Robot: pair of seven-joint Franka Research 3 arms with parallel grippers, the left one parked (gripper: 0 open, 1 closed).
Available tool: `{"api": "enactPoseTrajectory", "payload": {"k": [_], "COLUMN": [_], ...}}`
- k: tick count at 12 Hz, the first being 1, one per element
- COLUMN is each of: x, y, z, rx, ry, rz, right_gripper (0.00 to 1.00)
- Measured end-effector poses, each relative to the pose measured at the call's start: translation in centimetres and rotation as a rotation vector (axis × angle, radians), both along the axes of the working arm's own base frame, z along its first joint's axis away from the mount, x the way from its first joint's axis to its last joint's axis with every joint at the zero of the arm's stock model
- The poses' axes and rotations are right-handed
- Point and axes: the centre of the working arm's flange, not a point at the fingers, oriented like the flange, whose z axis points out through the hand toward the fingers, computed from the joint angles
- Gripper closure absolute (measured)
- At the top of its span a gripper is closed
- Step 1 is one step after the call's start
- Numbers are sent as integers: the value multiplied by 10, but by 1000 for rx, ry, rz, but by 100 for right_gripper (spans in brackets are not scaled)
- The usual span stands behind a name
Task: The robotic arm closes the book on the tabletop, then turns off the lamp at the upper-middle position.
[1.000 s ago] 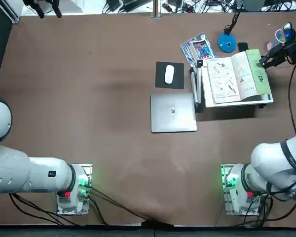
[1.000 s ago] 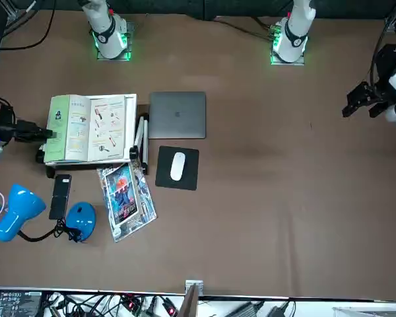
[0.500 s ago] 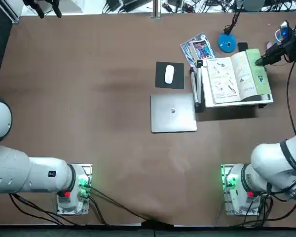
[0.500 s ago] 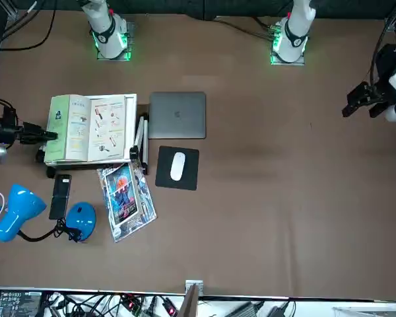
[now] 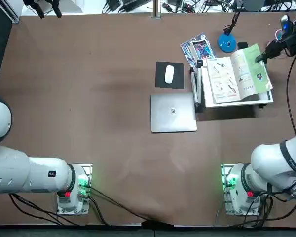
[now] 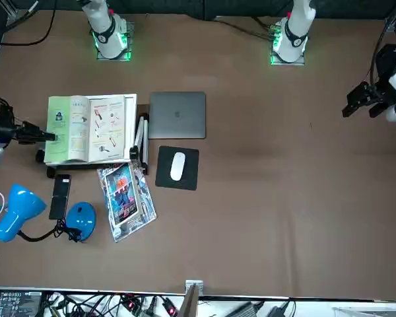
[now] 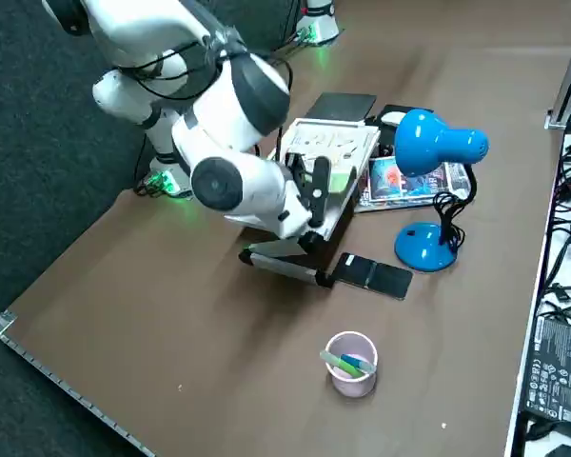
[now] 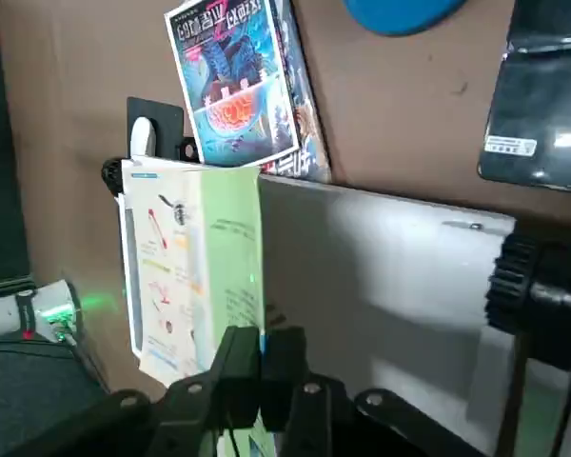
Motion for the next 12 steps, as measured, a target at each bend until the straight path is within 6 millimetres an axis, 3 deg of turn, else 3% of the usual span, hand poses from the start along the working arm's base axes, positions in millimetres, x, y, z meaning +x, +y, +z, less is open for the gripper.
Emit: {"api": "enactPoseTrajectory", "payload": {"k": [2, 3, 6, 8, 12], "x": [3, 7, 13, 13, -1], "y": [10, 29, 66, 82, 92], "z": [27, 56, 92, 107, 113], "rx": [-53, -133, -270, -316, -334], "ry": [-5, 5, 32, 44, 48], "rz": [20, 53, 97, 93, 75], "right_gripper": [96, 96, 96, 97, 97]}}
